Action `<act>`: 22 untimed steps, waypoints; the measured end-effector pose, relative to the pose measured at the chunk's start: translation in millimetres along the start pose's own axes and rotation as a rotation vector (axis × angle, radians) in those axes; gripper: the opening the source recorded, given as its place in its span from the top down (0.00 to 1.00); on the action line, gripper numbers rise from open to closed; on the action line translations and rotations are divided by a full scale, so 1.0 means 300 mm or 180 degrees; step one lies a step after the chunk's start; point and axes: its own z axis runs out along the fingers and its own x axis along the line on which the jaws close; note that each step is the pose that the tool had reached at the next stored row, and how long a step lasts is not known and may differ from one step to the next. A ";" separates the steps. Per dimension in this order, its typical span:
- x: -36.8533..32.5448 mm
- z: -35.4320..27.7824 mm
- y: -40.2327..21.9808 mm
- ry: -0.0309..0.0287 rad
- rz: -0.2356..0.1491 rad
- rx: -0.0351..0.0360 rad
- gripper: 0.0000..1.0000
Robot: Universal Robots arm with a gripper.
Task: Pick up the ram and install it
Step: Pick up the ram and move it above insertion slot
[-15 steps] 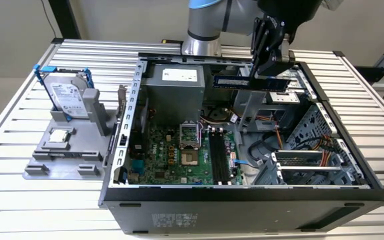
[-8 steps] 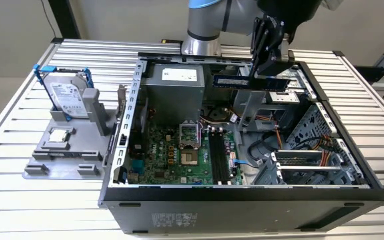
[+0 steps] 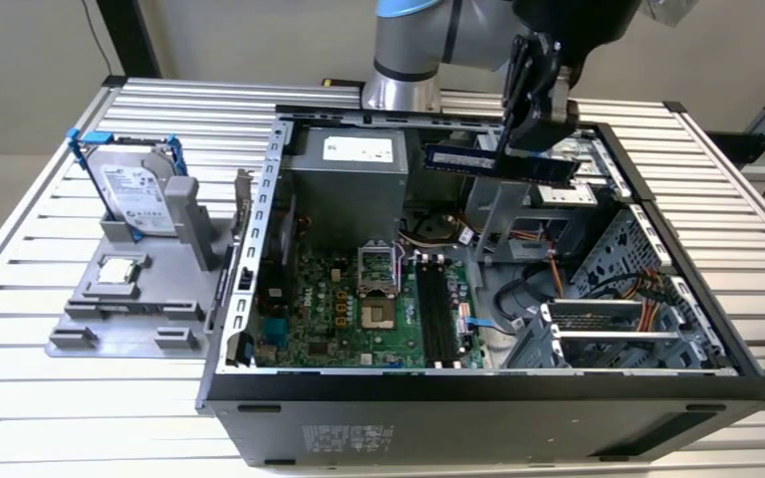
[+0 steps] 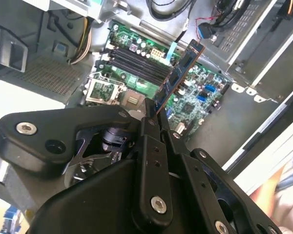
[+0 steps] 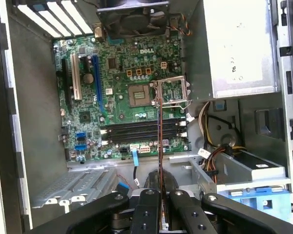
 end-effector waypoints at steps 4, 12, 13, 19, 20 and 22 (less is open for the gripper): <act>0.000 0.000 0.000 -0.0006 0.0154 -0.0003 1.00; 0.000 0.000 0.000 -0.0017 0.0464 -0.0008 1.00; 0.000 0.000 0.000 -0.0018 0.0504 -0.0008 1.00; 0.000 0.000 0.000 -0.0028 0.0774 -0.0013 1.00; 0.000 0.000 0.000 -0.0030 0.0817 -0.0014 1.00; 0.000 0.000 0.000 -0.0033 0.0915 -0.0015 1.00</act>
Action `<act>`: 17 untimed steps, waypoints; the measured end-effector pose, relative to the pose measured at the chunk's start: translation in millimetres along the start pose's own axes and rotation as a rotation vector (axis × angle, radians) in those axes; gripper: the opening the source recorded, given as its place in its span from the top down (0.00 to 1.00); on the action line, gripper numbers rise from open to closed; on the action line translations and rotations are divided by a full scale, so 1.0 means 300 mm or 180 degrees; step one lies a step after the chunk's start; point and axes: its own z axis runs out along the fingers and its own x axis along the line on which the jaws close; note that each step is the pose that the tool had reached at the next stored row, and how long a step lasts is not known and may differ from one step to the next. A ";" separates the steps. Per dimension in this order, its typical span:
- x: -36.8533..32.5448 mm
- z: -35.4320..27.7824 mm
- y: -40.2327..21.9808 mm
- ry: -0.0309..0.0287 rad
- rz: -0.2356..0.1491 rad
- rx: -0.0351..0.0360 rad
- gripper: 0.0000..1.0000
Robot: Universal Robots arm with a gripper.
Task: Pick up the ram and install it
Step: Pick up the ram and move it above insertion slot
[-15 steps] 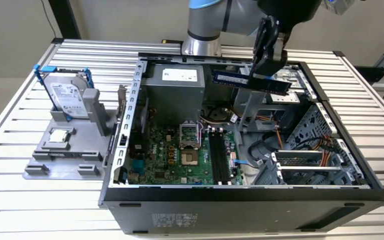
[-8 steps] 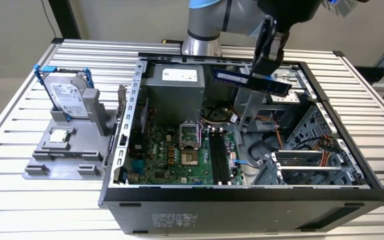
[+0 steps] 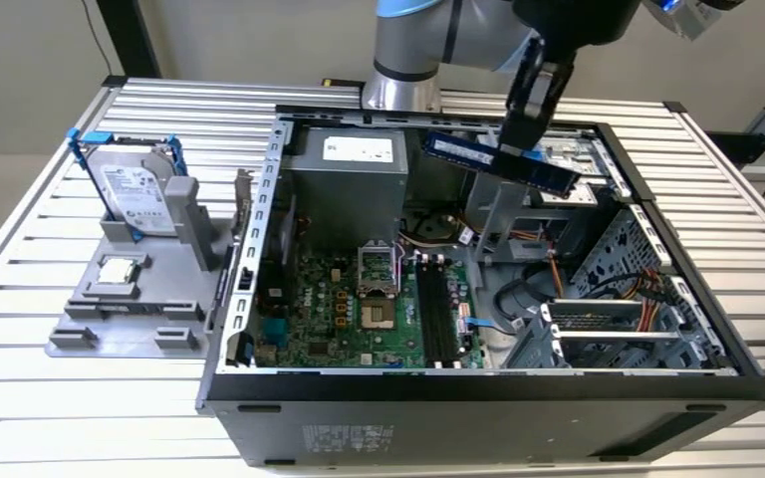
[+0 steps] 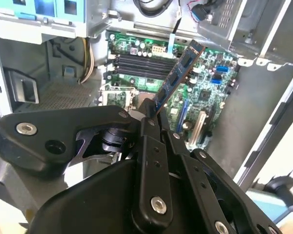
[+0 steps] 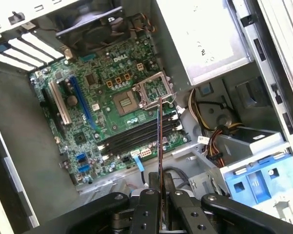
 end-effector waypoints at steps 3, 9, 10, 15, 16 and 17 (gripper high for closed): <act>0.000 0.000 0.000 -0.0006 0.0153 -0.0003 1.00; 0.000 0.000 0.000 -0.0017 0.0458 -0.0008 1.00; 0.000 0.000 0.000 -0.0018 0.0510 -0.0008 1.00; 0.000 0.000 0.000 -0.0028 0.0768 -0.0013 1.00; 0.000 0.000 0.000 -0.0030 0.0825 -0.0014 1.00; 0.000 0.000 0.000 -0.0032 0.0873 -0.0015 1.00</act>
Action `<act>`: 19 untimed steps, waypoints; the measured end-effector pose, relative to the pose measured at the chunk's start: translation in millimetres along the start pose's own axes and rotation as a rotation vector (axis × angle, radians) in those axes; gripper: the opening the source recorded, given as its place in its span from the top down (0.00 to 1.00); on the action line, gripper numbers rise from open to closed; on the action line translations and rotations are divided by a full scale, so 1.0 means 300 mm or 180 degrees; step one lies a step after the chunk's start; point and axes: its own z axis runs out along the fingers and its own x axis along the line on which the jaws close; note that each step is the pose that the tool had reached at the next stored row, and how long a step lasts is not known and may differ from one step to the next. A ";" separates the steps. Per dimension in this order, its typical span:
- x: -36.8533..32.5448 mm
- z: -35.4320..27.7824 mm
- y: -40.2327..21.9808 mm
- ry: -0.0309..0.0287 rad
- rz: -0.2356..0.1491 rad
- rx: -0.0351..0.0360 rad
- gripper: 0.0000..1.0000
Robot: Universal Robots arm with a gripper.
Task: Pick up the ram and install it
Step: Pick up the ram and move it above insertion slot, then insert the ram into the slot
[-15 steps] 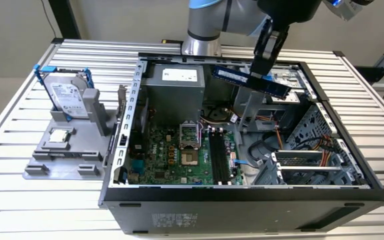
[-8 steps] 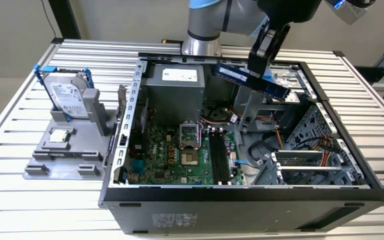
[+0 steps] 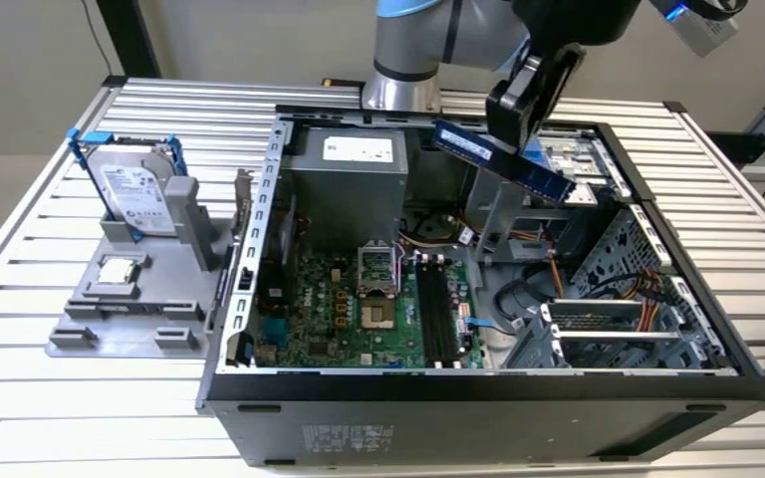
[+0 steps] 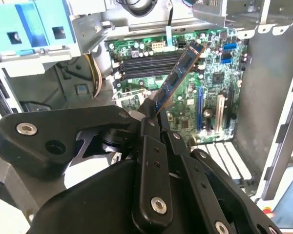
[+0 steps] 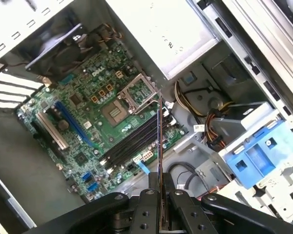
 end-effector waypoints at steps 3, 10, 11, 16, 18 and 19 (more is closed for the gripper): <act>0.000 0.000 0.000 -0.0006 0.0158 -0.0003 1.00; 0.000 0.000 0.000 -0.0019 0.0511 -0.0009 1.00; 0.000 0.000 0.000 -0.0021 0.0562 -0.0009 1.00; 0.000 0.000 0.000 -0.0029 0.0806 -0.0013 1.00; 0.000 0.000 0.000 -0.0033 0.0904 -0.0015 1.00; 0.000 0.000 0.000 -0.0035 0.0953 -0.0016 1.00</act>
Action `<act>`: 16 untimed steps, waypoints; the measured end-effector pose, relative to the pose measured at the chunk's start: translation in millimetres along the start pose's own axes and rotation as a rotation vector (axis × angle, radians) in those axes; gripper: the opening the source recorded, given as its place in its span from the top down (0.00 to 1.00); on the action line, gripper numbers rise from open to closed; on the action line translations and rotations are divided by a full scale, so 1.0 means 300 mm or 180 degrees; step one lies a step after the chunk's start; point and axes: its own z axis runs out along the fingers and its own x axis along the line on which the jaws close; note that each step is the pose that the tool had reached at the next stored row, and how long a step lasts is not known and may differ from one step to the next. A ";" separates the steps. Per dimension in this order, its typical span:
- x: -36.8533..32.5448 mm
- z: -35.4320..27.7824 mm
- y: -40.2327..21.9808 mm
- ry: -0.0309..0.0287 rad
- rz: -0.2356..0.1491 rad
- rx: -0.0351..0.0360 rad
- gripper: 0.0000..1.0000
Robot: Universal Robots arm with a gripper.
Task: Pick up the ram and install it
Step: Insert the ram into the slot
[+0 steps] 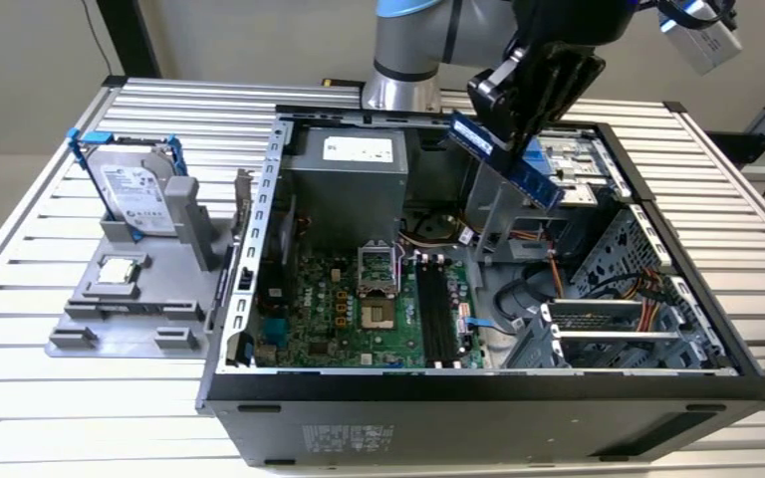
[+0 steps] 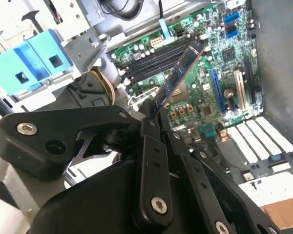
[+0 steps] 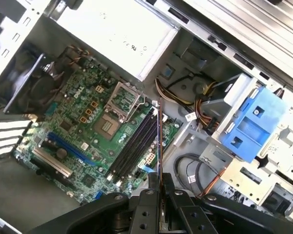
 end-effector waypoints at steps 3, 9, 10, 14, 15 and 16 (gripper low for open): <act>0.000 0.000 0.000 -0.0006 0.0149 -0.0003 1.00; 0.000 0.000 0.000 -0.0016 0.0440 -0.0007 1.00; 0.000 0.000 0.000 -0.0018 0.0486 -0.0008 1.00; 0.000 0.000 0.000 -0.0025 0.0678 -0.0011 1.00; 0.000 0.000 0.000 -0.0026 0.0725 -0.0012 1.00; 0.000 0.000 0.000 -0.0028 0.0773 -0.0013 1.00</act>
